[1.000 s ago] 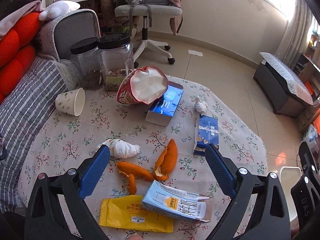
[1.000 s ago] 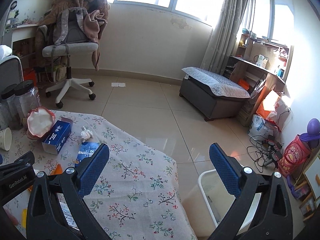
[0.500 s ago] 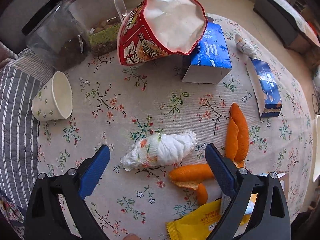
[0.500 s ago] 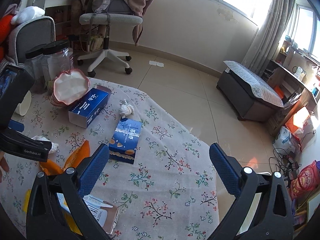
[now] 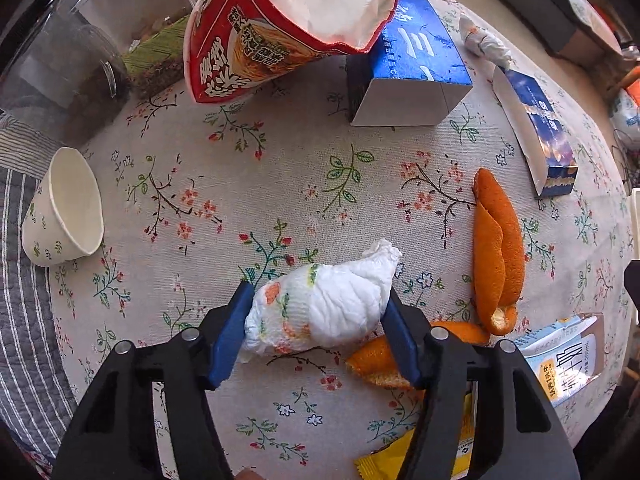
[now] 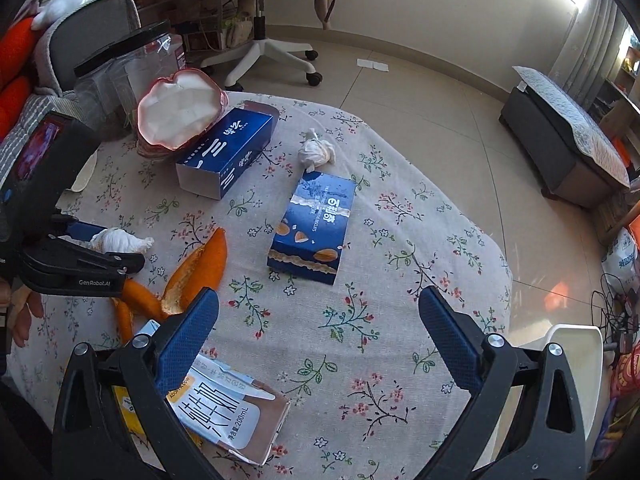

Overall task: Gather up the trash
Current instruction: 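Grasp the rolled white diaper with the left gripper while the right gripper grasps the orange peel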

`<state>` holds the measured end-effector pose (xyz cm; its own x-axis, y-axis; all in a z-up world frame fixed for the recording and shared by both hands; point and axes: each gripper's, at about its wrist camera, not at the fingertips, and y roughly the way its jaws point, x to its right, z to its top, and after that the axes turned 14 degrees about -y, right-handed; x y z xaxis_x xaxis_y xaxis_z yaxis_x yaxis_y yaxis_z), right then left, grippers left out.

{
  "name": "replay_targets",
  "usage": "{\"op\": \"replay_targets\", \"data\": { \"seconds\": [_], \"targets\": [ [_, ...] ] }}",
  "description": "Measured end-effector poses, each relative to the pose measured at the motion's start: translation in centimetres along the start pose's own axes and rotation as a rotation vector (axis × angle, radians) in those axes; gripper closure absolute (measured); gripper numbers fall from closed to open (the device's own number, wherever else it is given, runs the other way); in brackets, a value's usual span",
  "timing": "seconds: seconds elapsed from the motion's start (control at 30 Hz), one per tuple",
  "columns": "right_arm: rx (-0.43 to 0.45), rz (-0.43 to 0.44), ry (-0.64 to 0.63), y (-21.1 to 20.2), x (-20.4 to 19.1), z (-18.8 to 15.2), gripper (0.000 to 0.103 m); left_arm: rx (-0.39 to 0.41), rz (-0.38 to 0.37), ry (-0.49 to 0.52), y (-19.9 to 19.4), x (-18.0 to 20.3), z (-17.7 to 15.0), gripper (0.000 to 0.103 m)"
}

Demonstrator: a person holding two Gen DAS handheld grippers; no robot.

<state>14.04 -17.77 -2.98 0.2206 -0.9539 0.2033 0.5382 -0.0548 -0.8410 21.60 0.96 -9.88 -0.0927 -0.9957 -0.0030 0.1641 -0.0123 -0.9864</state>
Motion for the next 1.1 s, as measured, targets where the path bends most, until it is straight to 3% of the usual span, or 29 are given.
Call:
{"op": "replay_targets", "data": {
  "seconds": [0.1, 0.37, 0.5, 0.53, 0.6, 0.73, 0.77, 0.8, 0.9, 1.1],
  "targets": [
    [-0.026, 0.032, 0.013, 0.8, -0.4, 0.6, 0.007, 0.026, -0.049, -0.032, -1.9, -1.0, 0.3, 0.045],
    [-0.156, 0.176, 0.125, 5.1, -4.0, 3.2, 0.007, 0.207, -0.197, -0.212, -8.8, -4.9, 0.5, 0.045],
    [-0.214, 0.153, 0.096, 6.9, -6.8, 4.3, 0.010, 0.245, -0.227, -0.266, -10.3, -6.6, 1.3, 0.045],
    [-0.231, 0.151, 0.100, 7.2, -7.3, 4.5, 0.013, 0.252, -0.231, -0.272, -10.6, -7.0, 1.7, 0.045],
    [-0.272, 0.169, 0.113, 8.1, -7.9, 4.5, 0.034, 0.266, -0.242, -0.280, -10.7, -6.6, 1.6, 0.045],
    [-0.285, 0.124, 0.100, 8.4, -9.0, 4.4, 0.055, 0.281, -0.255, -0.279, -11.3, -6.8, 1.7, 0.045],
    [-0.275, 0.120, 0.104, 8.2, -9.1, 4.5, 0.071, 0.282, -0.256, -0.279, -11.2, -6.6, 1.8, 0.045],
    [-0.266, 0.126, 0.115, 8.0, -9.1, 4.6, 0.078, 0.283, -0.257, -0.279, -11.2, -6.6, 1.8, 0.045],
    [-0.225, 0.163, 0.149, 7.0, -8.8, 4.8, 0.086, 0.290, -0.259, -0.287, -11.4, -6.6, 1.9, 0.045],
    [-0.096, 0.176, 0.158, 3.7, -8.4, 5.8, 0.087, 0.317, -0.263, -0.305, -11.8, -6.9, 1.7, 0.045]
  ]
}}
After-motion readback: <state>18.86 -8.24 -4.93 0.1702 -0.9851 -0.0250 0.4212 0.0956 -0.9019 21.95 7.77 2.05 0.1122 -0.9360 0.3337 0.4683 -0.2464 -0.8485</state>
